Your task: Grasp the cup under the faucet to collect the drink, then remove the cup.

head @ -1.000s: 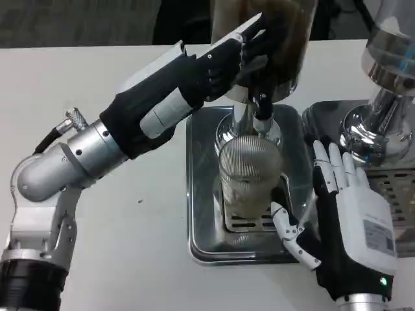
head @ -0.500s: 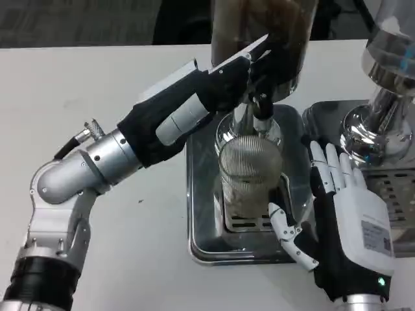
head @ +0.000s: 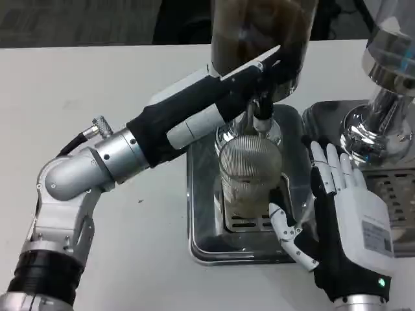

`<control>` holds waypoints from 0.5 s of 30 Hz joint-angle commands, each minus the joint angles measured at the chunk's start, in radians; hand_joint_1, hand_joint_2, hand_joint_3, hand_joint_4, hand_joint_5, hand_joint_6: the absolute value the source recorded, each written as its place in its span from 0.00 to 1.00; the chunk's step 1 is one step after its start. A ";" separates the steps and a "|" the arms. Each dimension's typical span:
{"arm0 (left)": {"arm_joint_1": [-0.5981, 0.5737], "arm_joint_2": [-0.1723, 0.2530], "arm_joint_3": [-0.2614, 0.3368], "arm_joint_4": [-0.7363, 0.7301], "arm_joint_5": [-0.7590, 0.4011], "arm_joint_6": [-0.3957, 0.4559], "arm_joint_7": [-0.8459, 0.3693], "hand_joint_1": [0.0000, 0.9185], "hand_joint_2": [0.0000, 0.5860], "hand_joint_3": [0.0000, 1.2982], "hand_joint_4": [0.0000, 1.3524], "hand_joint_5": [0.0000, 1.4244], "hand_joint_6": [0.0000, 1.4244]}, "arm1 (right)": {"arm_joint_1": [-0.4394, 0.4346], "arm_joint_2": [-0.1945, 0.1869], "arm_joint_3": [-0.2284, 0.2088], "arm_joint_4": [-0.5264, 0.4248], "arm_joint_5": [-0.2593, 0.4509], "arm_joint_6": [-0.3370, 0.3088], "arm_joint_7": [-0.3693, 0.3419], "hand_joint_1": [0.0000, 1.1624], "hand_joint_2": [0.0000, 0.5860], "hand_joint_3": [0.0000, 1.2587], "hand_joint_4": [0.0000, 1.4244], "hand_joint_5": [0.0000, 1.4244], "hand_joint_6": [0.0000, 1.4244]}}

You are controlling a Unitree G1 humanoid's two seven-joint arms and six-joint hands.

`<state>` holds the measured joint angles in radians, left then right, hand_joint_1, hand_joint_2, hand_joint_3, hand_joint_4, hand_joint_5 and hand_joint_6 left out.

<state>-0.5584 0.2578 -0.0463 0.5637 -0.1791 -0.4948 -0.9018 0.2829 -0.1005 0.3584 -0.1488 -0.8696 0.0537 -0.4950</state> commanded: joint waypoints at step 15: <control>-0.062 0.039 -0.062 0.132 0.122 -0.149 0.035 0.00 0.06 0.00 0.00 0.00 0.00 | 0.009 0.009 -0.006 0.013 0.023 -0.014 -0.042 0.28 0.76 0.02 0.00 0.00 0.00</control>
<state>-0.6074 0.2764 -0.0825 0.6618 -0.1061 -0.6361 -0.8686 0.2838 -0.0924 0.3584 -0.1446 -0.8594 0.0525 -0.5231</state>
